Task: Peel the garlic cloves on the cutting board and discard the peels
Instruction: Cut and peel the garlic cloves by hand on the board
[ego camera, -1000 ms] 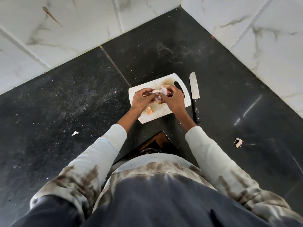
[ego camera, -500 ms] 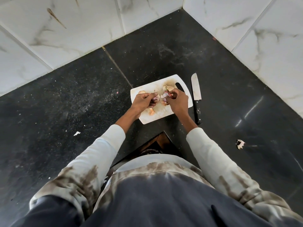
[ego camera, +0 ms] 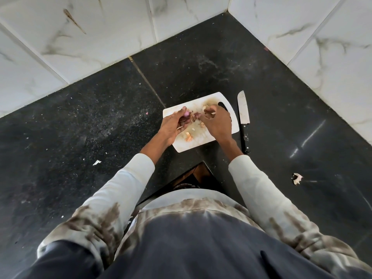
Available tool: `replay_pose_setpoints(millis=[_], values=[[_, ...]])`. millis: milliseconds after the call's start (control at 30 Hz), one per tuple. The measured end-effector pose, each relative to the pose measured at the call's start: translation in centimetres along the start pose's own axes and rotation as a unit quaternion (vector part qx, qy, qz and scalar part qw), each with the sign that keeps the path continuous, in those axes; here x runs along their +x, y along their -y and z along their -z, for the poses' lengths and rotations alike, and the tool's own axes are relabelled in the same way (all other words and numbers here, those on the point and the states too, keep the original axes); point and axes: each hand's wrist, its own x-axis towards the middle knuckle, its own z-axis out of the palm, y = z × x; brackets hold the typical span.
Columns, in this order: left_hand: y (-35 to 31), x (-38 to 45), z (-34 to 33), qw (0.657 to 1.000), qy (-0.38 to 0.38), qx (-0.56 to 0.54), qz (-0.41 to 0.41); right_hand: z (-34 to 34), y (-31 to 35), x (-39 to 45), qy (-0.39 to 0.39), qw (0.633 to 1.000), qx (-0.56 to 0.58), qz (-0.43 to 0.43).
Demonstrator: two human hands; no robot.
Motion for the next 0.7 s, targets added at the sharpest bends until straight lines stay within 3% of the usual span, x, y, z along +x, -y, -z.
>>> replay_pose_setpoints(millis=[267, 700], values=[[0.3, -0.7, -1.4, 0.997, 0.017, -0.068, 0.024, -0.2, 1.7, -0.6, 0.013, 0.996, 0.063, 0.063], [0.1, -1.3, -2.3, 0.997, 0.025, -0.074, 0.014, -0.2, 1.0, -0.8, -0.007, 0.991, 0.125, 0.053]])
